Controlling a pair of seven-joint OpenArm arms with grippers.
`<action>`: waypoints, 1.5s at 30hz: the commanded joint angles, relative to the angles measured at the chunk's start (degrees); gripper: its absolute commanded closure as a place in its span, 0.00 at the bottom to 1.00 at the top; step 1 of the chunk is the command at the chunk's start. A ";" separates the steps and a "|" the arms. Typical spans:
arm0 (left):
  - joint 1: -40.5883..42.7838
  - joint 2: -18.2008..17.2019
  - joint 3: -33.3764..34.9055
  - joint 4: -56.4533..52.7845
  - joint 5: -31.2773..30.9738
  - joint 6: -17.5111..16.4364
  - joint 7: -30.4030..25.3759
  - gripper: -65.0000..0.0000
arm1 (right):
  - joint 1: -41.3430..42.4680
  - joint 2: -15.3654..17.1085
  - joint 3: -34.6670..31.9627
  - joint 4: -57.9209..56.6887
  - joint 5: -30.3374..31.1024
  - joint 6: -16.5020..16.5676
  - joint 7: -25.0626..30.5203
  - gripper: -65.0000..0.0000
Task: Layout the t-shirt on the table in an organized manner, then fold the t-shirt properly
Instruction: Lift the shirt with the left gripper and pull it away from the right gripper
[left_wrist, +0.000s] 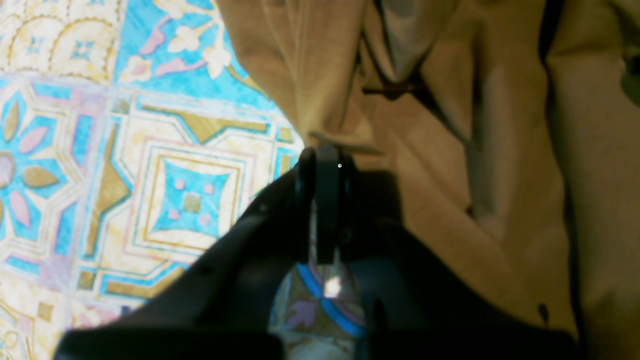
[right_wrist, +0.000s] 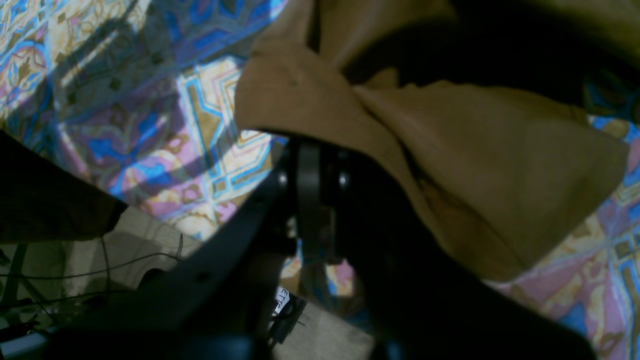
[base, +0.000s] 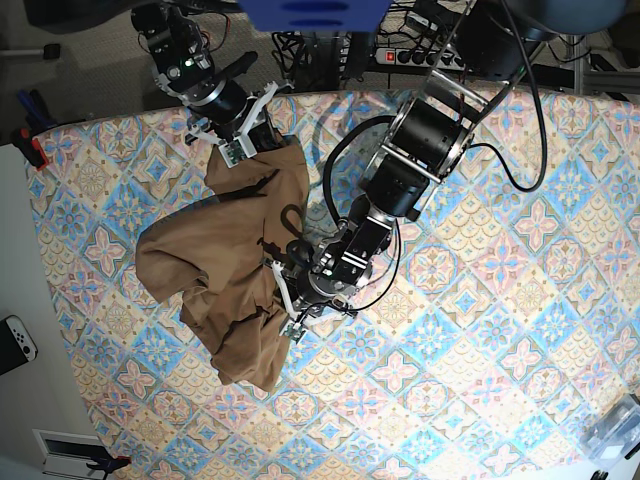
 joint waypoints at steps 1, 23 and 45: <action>-1.12 0.49 -0.17 3.22 -0.22 0.08 -0.97 1.00 | 0.20 0.30 0.22 0.95 0.43 0.28 1.13 1.00; 48.63 -17.79 -18.28 76.98 -0.13 -0.18 16.26 1.00 | 0.20 -4.62 20.79 -0.55 0.87 0.19 1.05 1.00; 36.06 -20.60 -12.04 79.27 1.37 -0.27 26.55 0.59 | 0.20 -5.32 21.41 -0.64 0.87 0.19 1.05 1.00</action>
